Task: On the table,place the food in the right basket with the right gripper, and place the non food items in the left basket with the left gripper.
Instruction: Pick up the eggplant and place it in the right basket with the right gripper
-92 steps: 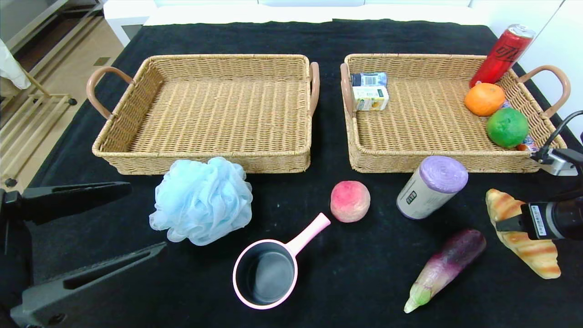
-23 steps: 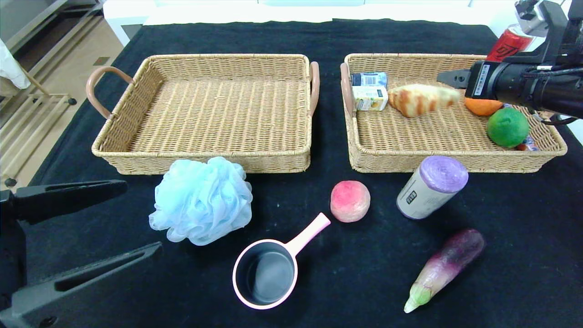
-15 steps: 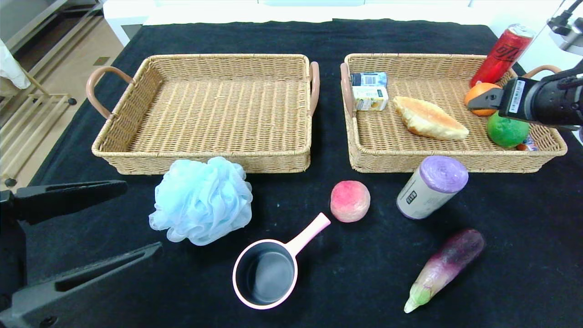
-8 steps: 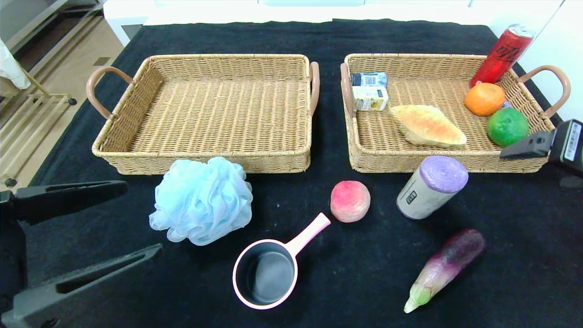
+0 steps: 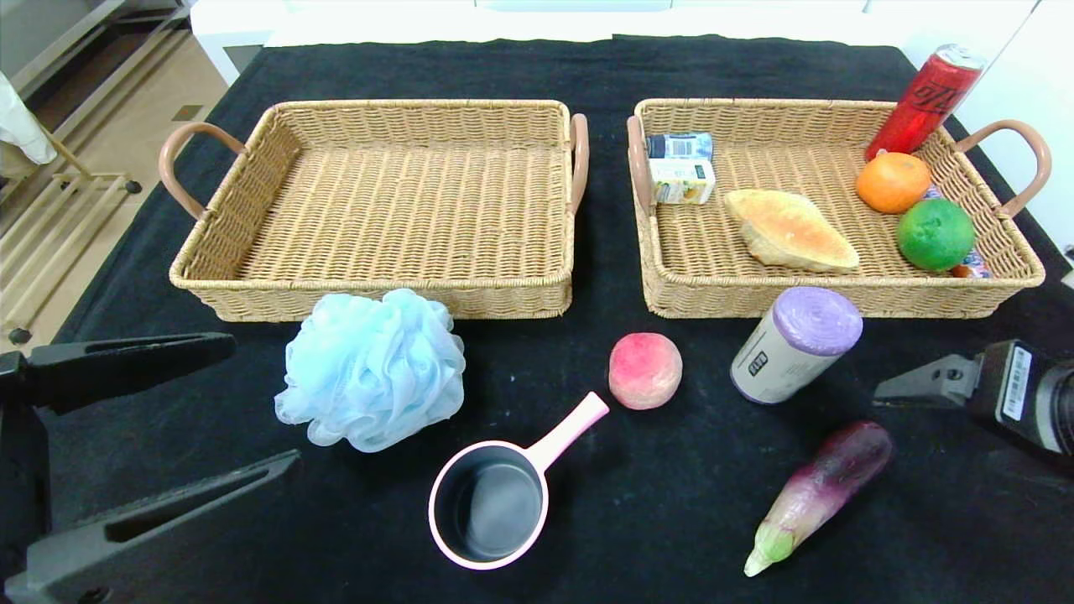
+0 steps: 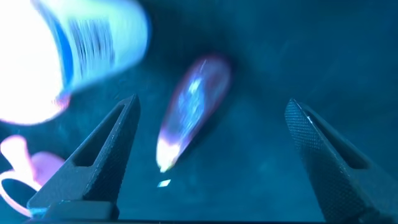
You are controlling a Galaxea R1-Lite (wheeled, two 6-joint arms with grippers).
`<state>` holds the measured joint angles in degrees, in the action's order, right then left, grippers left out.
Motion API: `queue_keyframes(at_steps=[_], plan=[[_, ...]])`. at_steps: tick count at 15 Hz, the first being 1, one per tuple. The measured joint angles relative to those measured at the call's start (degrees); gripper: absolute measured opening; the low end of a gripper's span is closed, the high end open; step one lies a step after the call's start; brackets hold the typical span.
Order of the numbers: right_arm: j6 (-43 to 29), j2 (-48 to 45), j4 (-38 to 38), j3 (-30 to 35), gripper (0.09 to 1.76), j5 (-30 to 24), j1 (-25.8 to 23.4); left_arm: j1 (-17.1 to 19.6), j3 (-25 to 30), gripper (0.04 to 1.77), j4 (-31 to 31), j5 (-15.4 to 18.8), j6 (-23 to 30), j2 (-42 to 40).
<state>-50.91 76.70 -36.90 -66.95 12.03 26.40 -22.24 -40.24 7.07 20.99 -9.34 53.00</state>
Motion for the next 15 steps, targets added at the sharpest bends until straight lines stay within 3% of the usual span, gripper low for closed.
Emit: queue_keyframes(at_steps=[4,15], plan=[[-4.16,2.78,0.16,1.02,1.70,0.12,3.47,0.00,0.00,1.72,0.00,0.00,-0.02,-0.23],[-7.61,6.40,0.77,1.35,1.70,-2.04,3.46,0.00,0.00,1.72,-0.02,0.00,-0.09,-0.44]])
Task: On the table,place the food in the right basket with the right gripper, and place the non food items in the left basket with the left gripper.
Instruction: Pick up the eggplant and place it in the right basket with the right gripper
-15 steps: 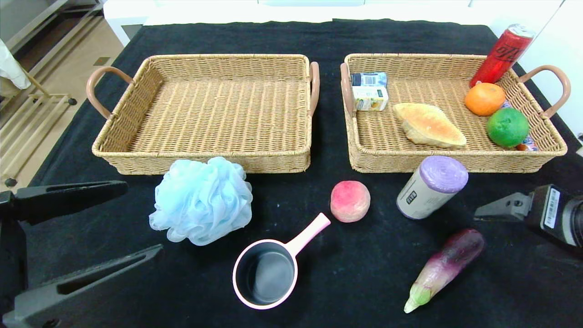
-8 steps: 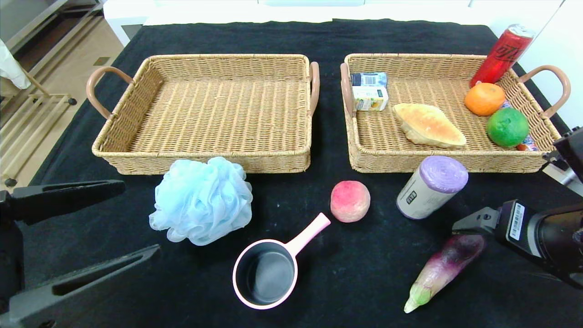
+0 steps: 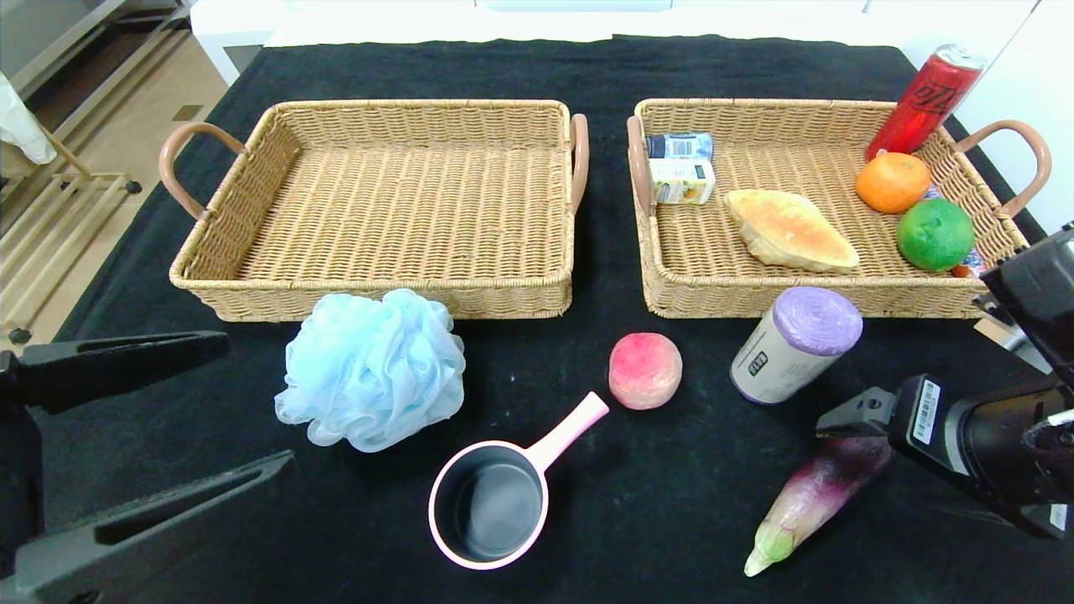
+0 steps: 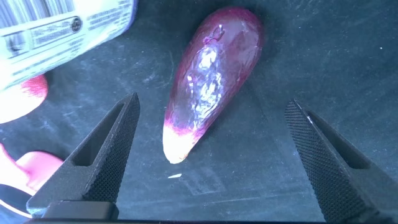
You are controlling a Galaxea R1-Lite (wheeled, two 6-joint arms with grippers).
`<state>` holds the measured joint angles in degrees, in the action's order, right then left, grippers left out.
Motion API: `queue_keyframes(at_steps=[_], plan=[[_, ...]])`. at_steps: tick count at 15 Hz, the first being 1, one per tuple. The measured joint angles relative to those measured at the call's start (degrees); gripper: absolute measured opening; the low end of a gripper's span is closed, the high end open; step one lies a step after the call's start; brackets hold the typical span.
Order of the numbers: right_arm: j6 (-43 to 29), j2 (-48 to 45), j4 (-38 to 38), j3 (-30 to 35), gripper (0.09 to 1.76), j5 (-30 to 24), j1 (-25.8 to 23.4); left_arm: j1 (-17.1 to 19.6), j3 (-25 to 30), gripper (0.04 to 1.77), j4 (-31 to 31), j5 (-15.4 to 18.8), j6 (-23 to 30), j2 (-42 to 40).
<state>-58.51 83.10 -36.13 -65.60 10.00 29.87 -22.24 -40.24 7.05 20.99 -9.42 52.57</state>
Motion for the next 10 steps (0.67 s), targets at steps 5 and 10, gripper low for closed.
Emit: queue_keyframes(at_steps=[5,10], plan=[[-0.06,2.51,3.19,0.37,1.71,-0.13,0.06,0.00,-0.02,1.72,0.00,-0.02,0.00,-0.09],[-0.13,4.19,3.30,0.46,1.71,-0.11,-0.10,0.00,-0.02,1.72,0.00,-0.02,0.00,-0.26]])
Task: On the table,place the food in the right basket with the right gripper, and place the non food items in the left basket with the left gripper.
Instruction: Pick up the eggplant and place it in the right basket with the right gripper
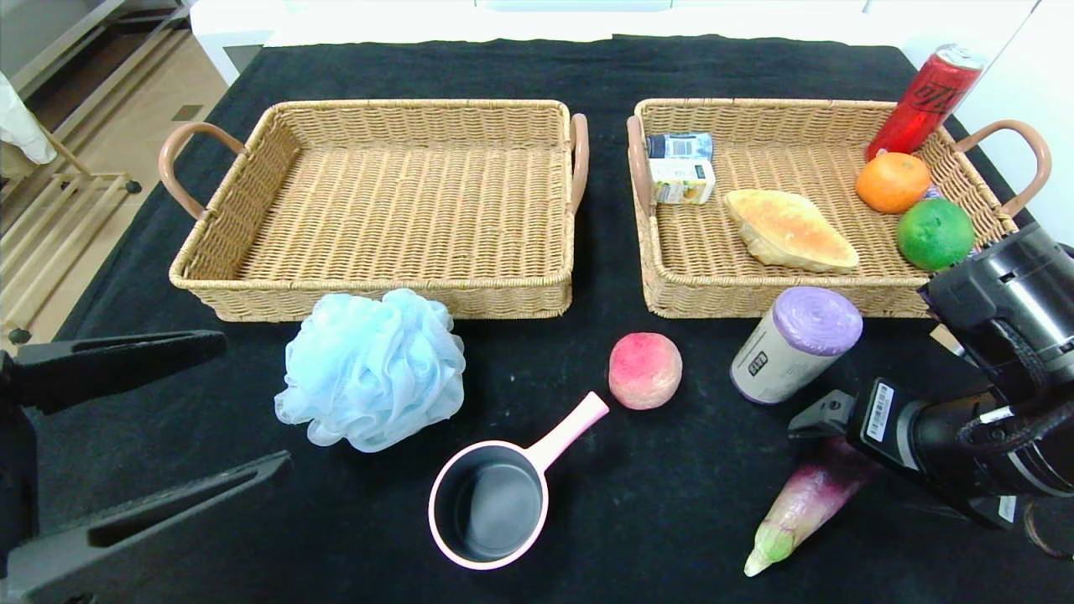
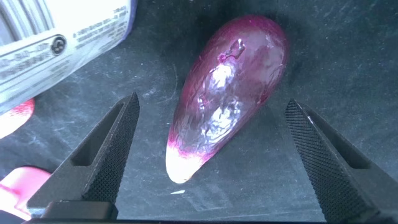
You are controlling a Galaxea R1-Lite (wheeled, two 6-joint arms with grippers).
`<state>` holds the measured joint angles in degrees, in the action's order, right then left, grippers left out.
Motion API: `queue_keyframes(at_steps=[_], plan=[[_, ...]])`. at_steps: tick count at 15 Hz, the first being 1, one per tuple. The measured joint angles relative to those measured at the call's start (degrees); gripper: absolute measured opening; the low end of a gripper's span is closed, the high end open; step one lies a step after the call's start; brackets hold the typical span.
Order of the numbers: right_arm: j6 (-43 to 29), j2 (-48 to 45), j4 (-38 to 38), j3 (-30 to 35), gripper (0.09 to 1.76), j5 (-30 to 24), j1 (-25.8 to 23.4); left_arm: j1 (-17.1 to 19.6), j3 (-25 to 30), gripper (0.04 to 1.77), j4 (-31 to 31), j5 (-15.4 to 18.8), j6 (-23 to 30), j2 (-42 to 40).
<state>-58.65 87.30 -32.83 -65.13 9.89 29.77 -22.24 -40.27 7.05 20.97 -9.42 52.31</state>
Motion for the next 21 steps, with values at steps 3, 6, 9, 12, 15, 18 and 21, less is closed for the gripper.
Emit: queue_keyframes(at_steps=[3,6,9,12,15,18,21], plan=[[-0.09,0.74,0.00,0.17,1.71,-0.02,-0.12,0.00,0.00,1.72,0.00,0.00,-0.02,-0.06],[-0.09,1.27,0.00,0.20,1.71,-0.02,-0.23,0.00,0.00,1.72,0.00,0.00,-0.11,-0.09],[-0.06,1.71,0.00,0.20,1.29,-0.02,-0.20,0.02,0.00,1.72,0.00,0.00,-0.11,-0.09],[-0.09,2.11,-0.05,0.20,0.93,-0.07,-0.17,0.00,0.00,1.72,0.00,0.02,-0.11,-0.09],[-0.09,2.19,-0.02,0.20,0.84,-0.09,-0.12,0.00,0.00,1.72,0.02,0.00,-0.13,-0.09],[-0.06,2.23,-0.02,0.20,0.84,-0.09,-0.01,0.05,0.00,1.72,0.09,0.02,-0.11,-0.09],[-0.02,2.26,-0.05,0.12,0.84,-0.16,0.02,0.09,-0.06,1.72,0.04,0.00,-0.16,-0.13]])
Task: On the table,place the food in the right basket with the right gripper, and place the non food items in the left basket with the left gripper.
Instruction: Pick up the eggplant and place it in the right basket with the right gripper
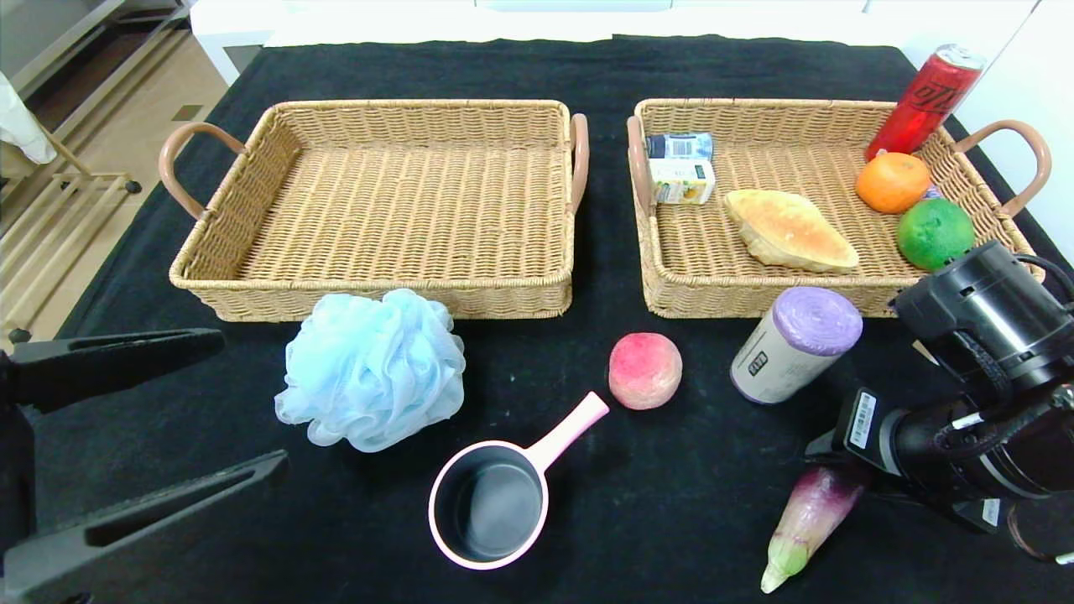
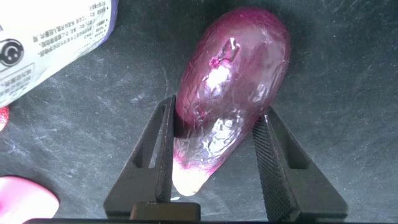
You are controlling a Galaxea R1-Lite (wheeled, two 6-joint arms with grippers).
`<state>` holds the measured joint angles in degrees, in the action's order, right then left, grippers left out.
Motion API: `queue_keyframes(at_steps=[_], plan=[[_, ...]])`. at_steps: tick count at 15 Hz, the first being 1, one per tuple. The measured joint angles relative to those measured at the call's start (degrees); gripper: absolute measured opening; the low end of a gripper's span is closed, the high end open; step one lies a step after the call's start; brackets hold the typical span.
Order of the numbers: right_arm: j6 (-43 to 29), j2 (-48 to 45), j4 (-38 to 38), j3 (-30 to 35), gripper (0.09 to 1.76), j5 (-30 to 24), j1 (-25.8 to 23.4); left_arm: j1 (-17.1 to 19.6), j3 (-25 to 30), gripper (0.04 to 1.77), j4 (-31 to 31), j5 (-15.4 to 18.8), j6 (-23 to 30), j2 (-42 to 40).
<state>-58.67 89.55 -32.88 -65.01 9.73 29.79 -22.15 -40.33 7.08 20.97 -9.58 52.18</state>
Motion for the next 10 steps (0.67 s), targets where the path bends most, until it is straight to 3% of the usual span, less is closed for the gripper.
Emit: queue_keyframes(at_steps=[6,10], plan=[[0.49,-2.58,-1.10,-2.44,0.84,0.33,0.27,0.00,0.15,1.72,-0.01,0.02,-0.23,0.09],[3.28,-6.23,-8.48,-5.94,0.84,0.40,-1.62,-0.06,0.20,1.72,-0.15,0.02,-0.23,0.17]])
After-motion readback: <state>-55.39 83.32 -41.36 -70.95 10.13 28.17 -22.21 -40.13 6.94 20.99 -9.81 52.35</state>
